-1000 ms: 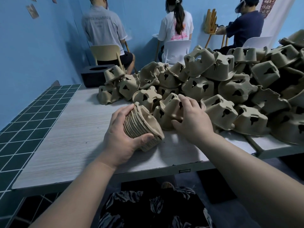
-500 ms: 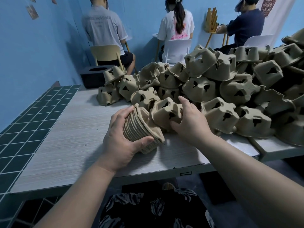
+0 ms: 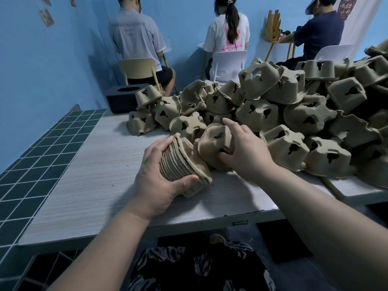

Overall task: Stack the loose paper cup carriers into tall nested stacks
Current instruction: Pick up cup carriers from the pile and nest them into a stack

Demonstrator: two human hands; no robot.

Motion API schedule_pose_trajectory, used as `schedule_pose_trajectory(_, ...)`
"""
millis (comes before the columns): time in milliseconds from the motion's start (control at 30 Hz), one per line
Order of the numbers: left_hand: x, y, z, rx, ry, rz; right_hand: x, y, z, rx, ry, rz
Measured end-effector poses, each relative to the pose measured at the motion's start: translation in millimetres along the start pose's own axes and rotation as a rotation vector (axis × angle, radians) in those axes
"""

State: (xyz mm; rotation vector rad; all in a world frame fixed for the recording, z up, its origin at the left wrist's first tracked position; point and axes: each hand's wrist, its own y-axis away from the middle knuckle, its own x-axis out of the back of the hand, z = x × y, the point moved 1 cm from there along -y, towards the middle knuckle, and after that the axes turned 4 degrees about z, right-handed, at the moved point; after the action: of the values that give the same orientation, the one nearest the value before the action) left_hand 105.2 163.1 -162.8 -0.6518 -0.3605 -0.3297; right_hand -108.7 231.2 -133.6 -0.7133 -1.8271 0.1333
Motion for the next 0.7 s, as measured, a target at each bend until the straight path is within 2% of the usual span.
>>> schedule_pose_trajectory(100, -1, 0, -1, -0.004, -0.003, 0.009, 4, 13, 1, 0.012, -0.147, 0.119)
schedule_pose_trajectory(200, 0, 0, 0, 0.0, -0.001, 0.01, 2, 30, 0, 0.027, -0.293, 0.099)
schedule_pose_trajectory(267, 1, 0, 1, -0.002, -0.008, 0.005, -1, 39, 4, 0.004, -0.262, 0.095)
schedule_pose_trajectory(433, 1, 0, 4, 0.022, -0.007, -0.001, 2, 49, 15, -0.057, -0.251, 0.293)
schedule_pose_trajectory(533, 2, 1, 4, 0.026, -0.012, -0.002, 6, 50, 16, -0.072, -0.254, 0.343)
schedule_pose_trajectory(700, 3, 2, 5, 0.027, -0.013, -0.003, 6, 51, 15, 0.112, -0.178, 0.338)
